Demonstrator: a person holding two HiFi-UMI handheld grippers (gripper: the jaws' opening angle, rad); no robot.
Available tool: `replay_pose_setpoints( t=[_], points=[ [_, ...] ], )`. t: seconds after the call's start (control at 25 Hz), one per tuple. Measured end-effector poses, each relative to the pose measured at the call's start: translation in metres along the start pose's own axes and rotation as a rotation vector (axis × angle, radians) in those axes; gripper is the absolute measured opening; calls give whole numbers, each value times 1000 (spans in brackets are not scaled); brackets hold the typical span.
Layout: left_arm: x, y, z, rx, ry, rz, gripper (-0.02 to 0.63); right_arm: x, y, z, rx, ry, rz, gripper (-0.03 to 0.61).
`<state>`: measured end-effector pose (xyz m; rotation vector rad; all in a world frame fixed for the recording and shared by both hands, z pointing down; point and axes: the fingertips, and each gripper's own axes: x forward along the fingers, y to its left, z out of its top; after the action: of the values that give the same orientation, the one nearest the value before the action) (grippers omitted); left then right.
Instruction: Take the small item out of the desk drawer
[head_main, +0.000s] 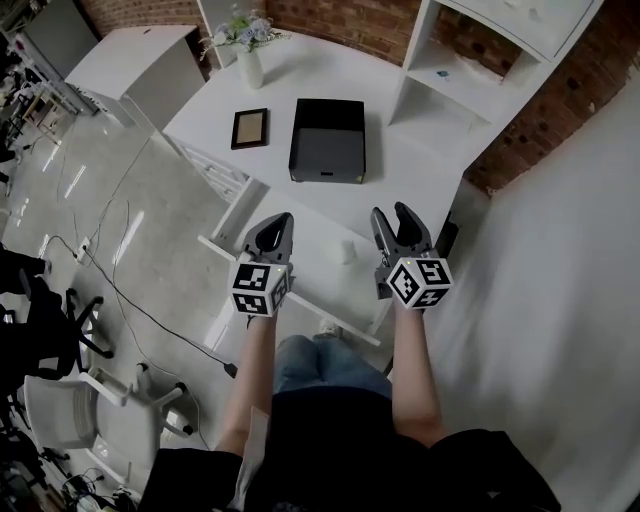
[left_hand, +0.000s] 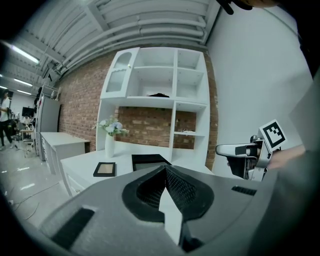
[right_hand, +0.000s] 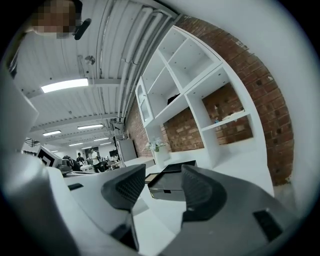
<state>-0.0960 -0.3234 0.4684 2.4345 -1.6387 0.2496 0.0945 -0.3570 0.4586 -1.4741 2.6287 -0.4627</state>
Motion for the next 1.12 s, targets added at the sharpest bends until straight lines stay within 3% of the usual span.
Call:
replay_pose_setpoints(
  t=[0.52,1.12],
  points=[
    [32,16,-10,-45,42,-51,9,26,-4,-31,-6,109,-52,204],
    [50,22,-70,-126,139,-82,9,26,15,-132,-10,343,-35,206]
  ],
)
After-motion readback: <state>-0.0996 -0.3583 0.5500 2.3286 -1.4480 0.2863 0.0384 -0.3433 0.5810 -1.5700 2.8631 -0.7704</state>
